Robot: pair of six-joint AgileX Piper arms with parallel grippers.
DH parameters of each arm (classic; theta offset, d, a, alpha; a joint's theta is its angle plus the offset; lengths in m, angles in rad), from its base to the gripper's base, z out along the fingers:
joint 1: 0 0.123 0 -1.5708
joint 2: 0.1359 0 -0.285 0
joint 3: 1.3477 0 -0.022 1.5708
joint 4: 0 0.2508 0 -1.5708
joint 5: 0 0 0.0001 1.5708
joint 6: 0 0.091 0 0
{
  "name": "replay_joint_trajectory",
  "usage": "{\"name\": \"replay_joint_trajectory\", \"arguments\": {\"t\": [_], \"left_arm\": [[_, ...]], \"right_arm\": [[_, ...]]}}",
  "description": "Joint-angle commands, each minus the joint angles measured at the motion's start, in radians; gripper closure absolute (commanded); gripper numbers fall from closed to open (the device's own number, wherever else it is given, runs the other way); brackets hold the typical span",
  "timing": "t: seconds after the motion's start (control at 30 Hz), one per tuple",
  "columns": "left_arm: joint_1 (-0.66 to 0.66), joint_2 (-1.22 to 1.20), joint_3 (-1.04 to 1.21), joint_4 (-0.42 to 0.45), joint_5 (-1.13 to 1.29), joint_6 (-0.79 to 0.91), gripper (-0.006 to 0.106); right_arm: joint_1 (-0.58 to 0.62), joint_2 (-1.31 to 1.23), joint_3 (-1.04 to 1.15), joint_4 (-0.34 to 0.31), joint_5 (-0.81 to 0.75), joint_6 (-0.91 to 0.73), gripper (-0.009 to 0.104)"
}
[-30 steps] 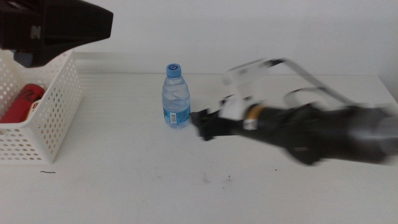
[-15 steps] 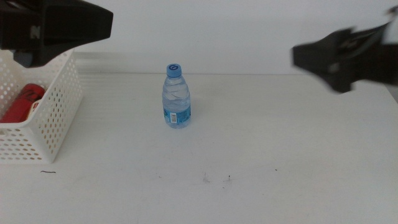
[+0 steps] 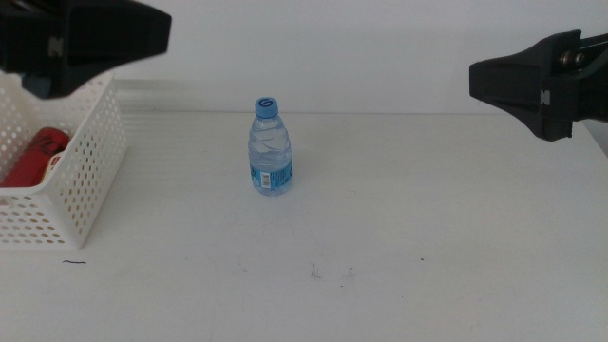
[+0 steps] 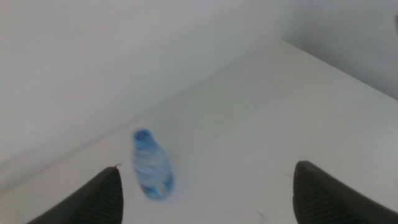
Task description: Use arms to grab the bottles and put them into the dustbin to the left of the table.
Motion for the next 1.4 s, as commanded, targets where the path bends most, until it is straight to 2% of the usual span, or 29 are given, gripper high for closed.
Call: {"name": "replay_joint_trajectory", "arguments": {"t": [0.0, 0.13, 0.37, 0.47, 0.5, 0.57, 0.63, 0.73, 1.13, 1.37], "left_arm": [[-0.004, -0.002, 0.030, 0.045, -0.077, -0.003, 0.007], [-0.006, -0.044, 0.240, 0.045, -0.337, -0.016, 0.007], [-0.056, -0.178, 0.860, 0.056, -0.936, -0.187, 0.007], [-0.078, -0.185, 0.967, 0.060, -1.066, -0.188, 0.007], [-0.087, -0.185, 0.992, 0.104, -1.093, -0.213, 0.007], [-0.095, -0.183, 1.037, 0.291, -1.178, -0.332, 0.007], [-0.095, -0.178, 1.078, 0.402, -1.256, -0.443, 0.007], [-0.095, -0.179, 1.095, 0.411, -1.233, -0.517, 0.007], [-0.095, -0.126, 1.094, 0.385, -1.209, -0.519, 0.007], [-0.095, 0.130, 1.134, 0.423, -1.471, -0.517, 0.007]], "right_arm": [[0.001, -0.003, -0.006, -0.004, -0.006, -0.004, 0.007], [0.001, -0.003, -0.006, -0.004, -0.006, -0.004, 0.007], [0.001, -0.003, -0.006, -0.004, -0.006, -0.004, 0.007], [0.001, -0.003, -0.006, -0.004, -0.006, -0.004, 0.007], [0.001, -0.003, -0.006, -0.004, -0.006, -0.004, 0.007], [0.001, -0.003, -0.006, -0.004, -0.006, -0.004, 0.007], [0.001, -0.003, -0.006, -0.004, -0.006, -0.004, 0.007], [0.001, -0.003, -0.006, -0.004, -0.006, -0.004, 0.007], [0.001, -0.003, -0.006, -0.006, -0.006, -0.004, 0.007], [0.001, -0.003, -0.006, -0.006, -0.006, -0.004, 0.007]]}}
